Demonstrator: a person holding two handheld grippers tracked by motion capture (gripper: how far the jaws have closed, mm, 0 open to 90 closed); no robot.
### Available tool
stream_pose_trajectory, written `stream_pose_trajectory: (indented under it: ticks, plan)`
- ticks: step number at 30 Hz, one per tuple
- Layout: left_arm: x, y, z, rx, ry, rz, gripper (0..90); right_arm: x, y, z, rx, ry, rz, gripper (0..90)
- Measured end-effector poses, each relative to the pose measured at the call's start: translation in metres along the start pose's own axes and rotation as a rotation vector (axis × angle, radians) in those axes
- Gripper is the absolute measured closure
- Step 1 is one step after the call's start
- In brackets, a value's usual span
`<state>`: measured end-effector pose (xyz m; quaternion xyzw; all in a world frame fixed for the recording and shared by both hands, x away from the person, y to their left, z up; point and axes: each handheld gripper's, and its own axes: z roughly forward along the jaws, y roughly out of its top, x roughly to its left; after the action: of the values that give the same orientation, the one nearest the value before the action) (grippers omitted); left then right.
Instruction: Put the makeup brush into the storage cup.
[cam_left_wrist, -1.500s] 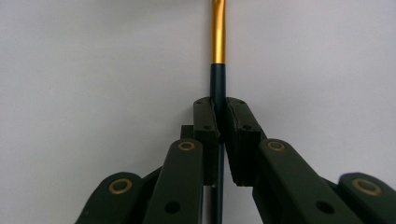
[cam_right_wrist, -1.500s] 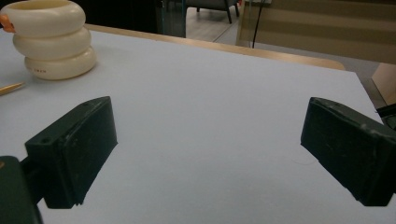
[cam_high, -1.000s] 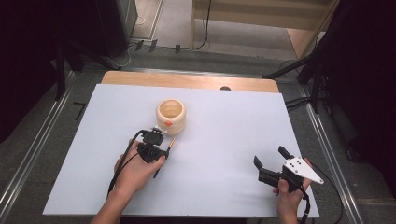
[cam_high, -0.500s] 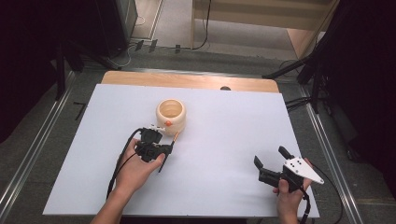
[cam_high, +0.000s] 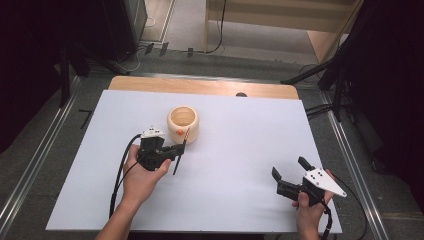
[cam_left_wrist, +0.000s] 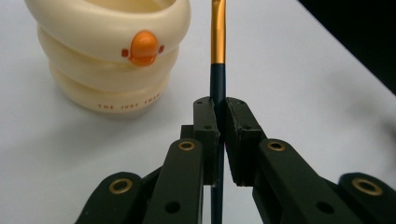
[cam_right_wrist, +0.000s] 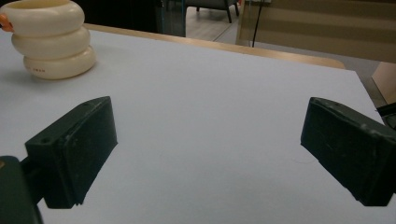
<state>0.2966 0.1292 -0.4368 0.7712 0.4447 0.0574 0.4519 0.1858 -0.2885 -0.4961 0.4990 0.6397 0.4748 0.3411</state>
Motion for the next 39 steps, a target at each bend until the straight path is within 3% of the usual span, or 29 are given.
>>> stream_pose_trajectory:
  ticks: [3, 8, 17, 27, 39]
  plan:
    - [-0.001, 0.000, -0.003, -0.046, -0.010, 0.013, 84.7, 0.000, 0.000, 0.000, 0.000, 0.001, -0.001, 3.9]
    - [0.002, 0.002, -0.007, -0.109, -0.046, 0.000, 84.7, 0.000, 0.000, 0.000, 0.001, -0.001, 0.002, 3.9]
    - [0.010, 0.002, -0.008, -0.194, -0.032, 0.011, 84.7, 0.000, 0.000, 0.000, 0.002, -0.001, 0.003, 3.9]
    - [0.016, 0.004, -0.011, -0.287, -0.062, 0.013, 84.7, 0.000, 0.000, 0.000, 0.002, -0.001, 0.003, 3.9]
    - [0.017, 0.006, -0.012, -0.398, -0.069, 0.060, 84.6, 0.000, 0.000, 0.000, 0.001, 0.000, 0.002, 3.9]
